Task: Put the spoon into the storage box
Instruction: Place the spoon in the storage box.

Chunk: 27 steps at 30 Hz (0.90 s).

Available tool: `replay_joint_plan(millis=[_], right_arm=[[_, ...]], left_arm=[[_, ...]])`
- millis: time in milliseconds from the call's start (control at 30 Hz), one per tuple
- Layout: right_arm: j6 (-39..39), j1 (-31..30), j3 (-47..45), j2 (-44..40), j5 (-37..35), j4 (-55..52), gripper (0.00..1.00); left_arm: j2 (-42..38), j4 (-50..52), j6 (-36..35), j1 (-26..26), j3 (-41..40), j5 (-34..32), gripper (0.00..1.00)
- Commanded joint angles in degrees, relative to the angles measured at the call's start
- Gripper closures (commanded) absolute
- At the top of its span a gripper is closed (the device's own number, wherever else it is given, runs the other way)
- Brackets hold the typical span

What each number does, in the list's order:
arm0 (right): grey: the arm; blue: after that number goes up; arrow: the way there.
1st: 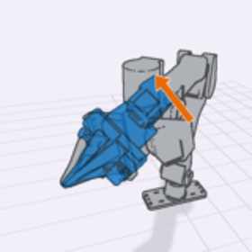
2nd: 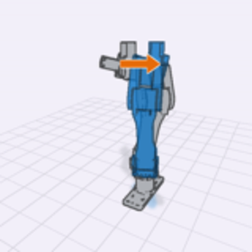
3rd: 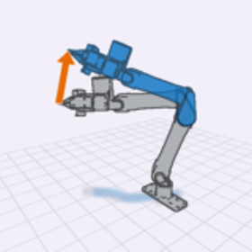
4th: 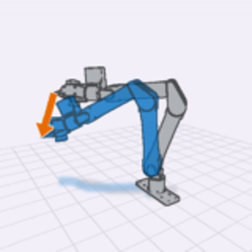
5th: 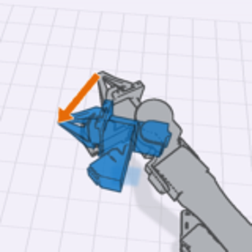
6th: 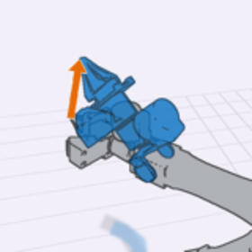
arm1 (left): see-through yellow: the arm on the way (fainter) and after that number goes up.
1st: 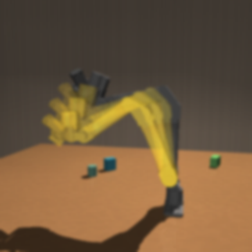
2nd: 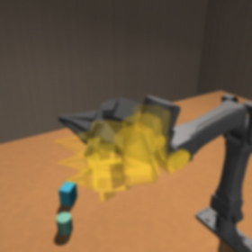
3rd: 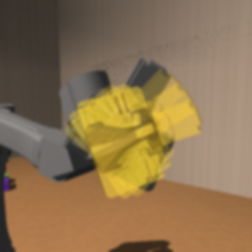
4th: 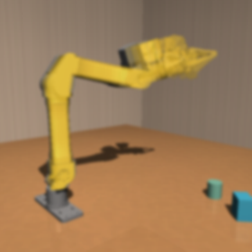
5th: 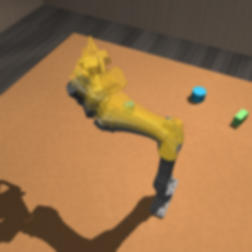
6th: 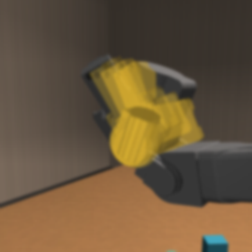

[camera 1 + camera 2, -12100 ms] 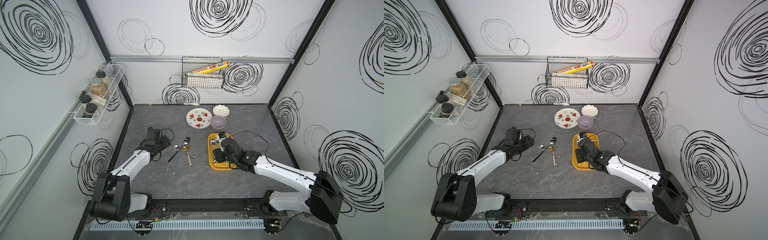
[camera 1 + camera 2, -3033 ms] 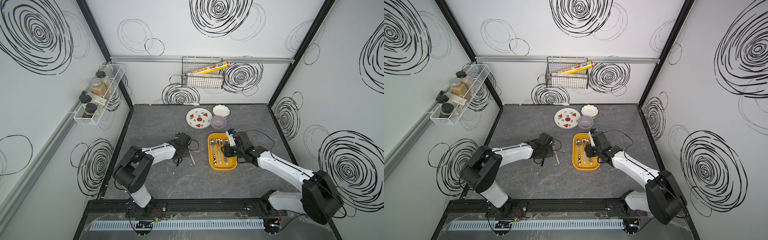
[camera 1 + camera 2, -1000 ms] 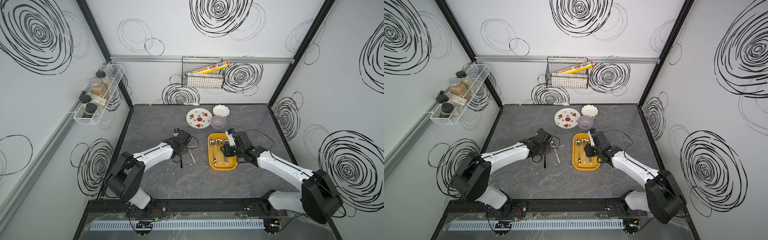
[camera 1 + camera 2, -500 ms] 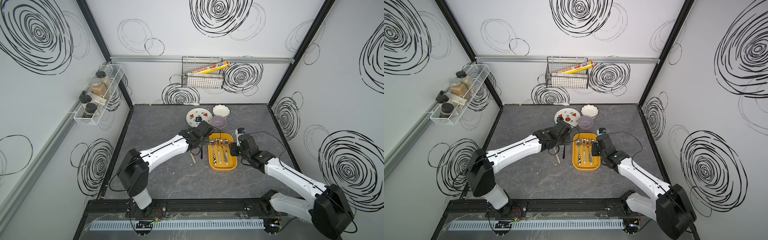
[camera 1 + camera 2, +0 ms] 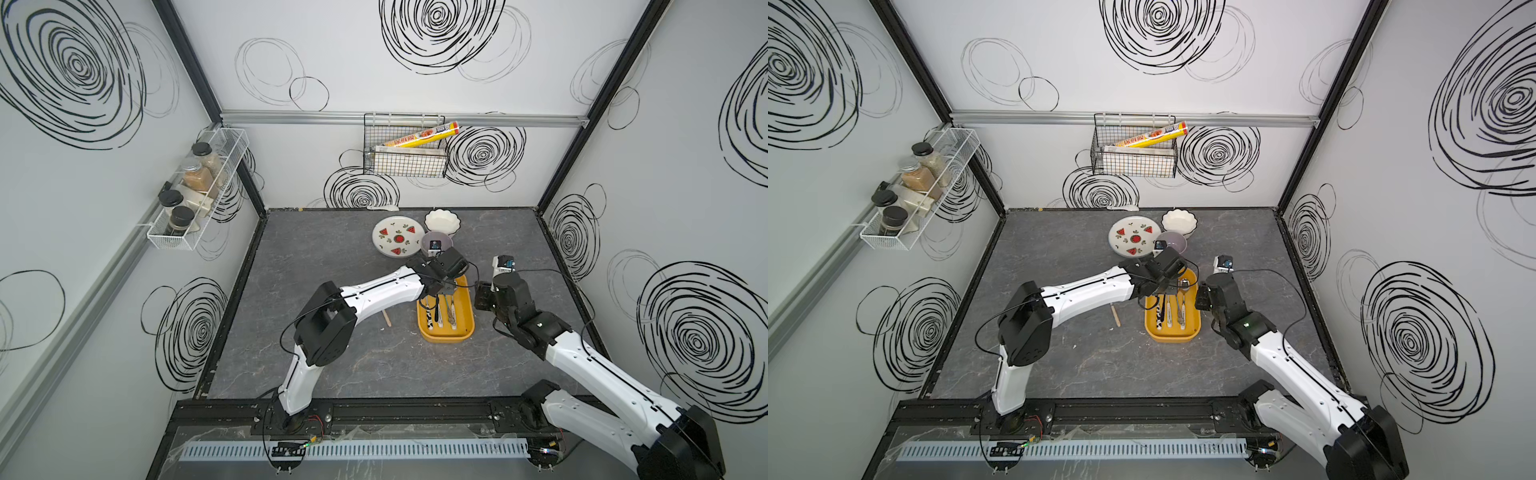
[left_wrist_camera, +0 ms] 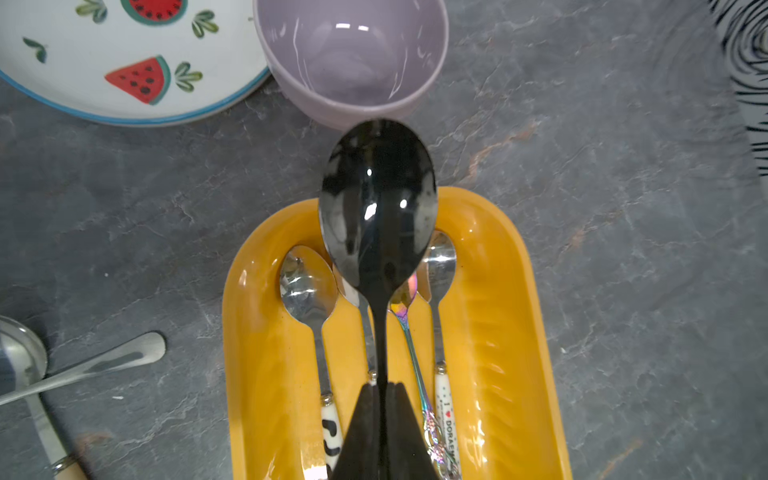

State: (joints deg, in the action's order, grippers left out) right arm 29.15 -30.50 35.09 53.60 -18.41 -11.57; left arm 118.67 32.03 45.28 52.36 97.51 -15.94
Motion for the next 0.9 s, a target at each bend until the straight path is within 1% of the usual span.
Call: replay_joint_plan(millis=[0,233,567,867], right_arm=[[0.30,0.23,-0.18,-0.23,-0.56,-0.47,0.63],[-0.05,0.19,-0.03,0.93,1.15,0.04,0.63],[-0.36,0.18,-0.37,1.48,2.15,0.56,0.63],[-0.41,0.20,-0.44,2.12,2.68,0.84,0.63]], left_arm=[[2.30,0.07,2.37,0.11,1.48,-0.18,1.00],[4.56,-3.65,4.84,0.20,-1.95,0.04,1.00],[7.93,-5.49,6.07,-0.15,-3.11,1.06,1.00],[7.11,-8.11,6.52,-0.67,-6.36,1.64,1.00]])
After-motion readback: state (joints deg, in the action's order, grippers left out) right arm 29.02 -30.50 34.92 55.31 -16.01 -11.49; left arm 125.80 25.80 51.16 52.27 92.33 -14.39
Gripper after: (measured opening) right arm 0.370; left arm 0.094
